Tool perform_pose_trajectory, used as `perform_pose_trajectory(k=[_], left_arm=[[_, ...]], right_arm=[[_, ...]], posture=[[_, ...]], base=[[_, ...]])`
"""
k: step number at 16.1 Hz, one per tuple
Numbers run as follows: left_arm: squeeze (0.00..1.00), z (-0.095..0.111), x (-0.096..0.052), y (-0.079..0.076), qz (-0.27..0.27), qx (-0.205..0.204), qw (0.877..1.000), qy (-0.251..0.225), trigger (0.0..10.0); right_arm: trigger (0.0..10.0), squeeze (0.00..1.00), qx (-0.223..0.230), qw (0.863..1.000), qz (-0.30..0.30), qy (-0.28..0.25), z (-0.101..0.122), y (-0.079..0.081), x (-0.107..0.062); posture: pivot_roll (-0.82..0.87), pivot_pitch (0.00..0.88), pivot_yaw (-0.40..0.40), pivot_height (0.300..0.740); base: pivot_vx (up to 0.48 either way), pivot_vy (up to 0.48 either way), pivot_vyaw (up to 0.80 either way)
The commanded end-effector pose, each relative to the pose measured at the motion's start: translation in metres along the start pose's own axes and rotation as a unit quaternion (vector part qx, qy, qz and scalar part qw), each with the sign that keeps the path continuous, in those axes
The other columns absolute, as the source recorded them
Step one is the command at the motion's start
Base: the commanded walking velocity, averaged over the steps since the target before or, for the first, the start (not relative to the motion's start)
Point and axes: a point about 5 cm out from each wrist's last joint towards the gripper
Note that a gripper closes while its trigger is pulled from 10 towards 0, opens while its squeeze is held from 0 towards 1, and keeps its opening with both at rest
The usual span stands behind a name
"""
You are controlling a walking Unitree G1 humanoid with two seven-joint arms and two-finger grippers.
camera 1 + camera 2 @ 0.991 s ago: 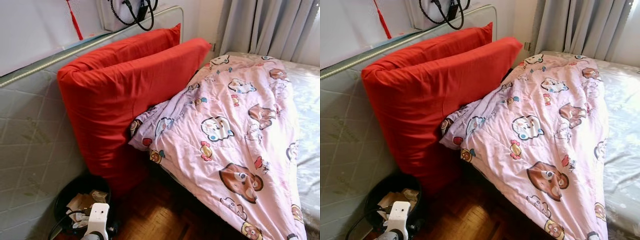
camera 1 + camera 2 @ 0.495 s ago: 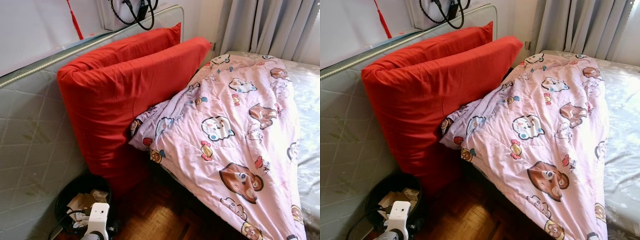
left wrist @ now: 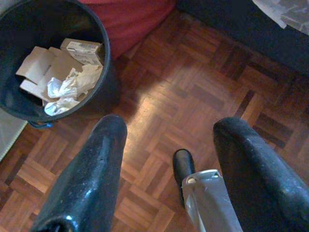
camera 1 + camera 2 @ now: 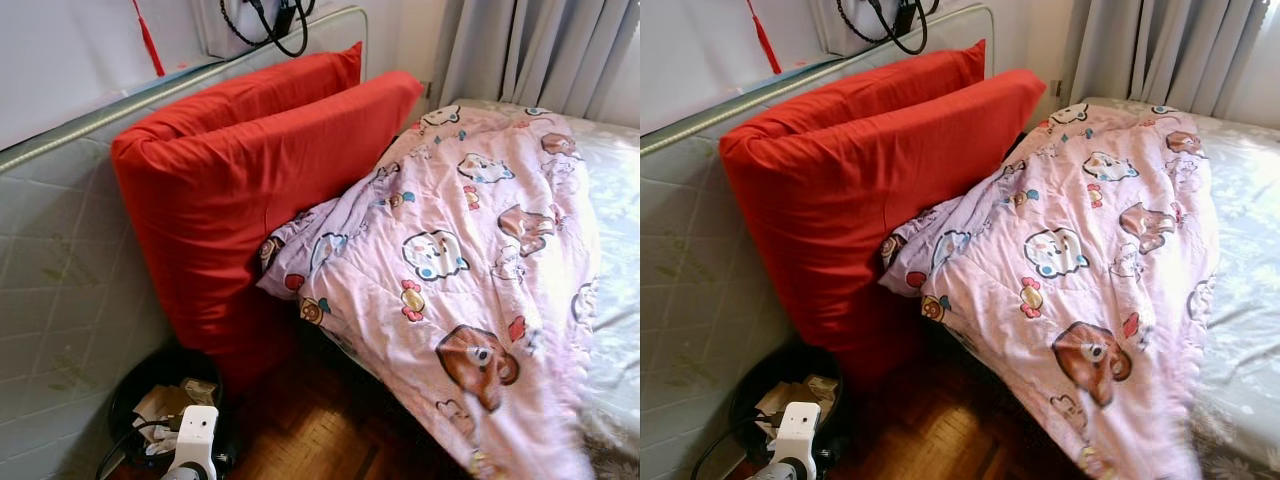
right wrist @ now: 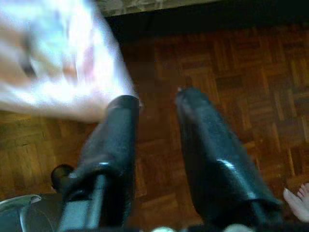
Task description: Clean up the room
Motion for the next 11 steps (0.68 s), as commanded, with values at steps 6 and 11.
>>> perform_pose_trajectory(k=[6, 11], left_arm=[[0.0, 0.002, -0.001, 0.007, 0.011, -0.007, 1.0, -0.005, 10.0], [0.0, 0.002, -0.001, 0.008, 0.013, -0.007, 1.0, 0.0, 10.0]], right_arm=[[10.0, 0.99, 0.011, 1.0, 0.011, 0.004, 0.003, -0.001, 0.002], [10.0, 0.0, -0.022, 0.987, 0.155, -0.026, 0.019, 0.044, -0.002]], posture=[[0.03, 0.014, 0.048, 0.74], [0.03, 0.014, 0.05, 0.74]], base=[[0.0, 0.0, 0.0], [0.0, 0.0, 0.0]])
Point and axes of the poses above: a point about 5 cm out from each wrist's last joint towards the gripper, its own x axis pointing out of the wrist towards the gripper, its own z axis along the axis of the wrist's last joint, y = z × x, and after that the axes turned 14 degrees about -x, right-handed
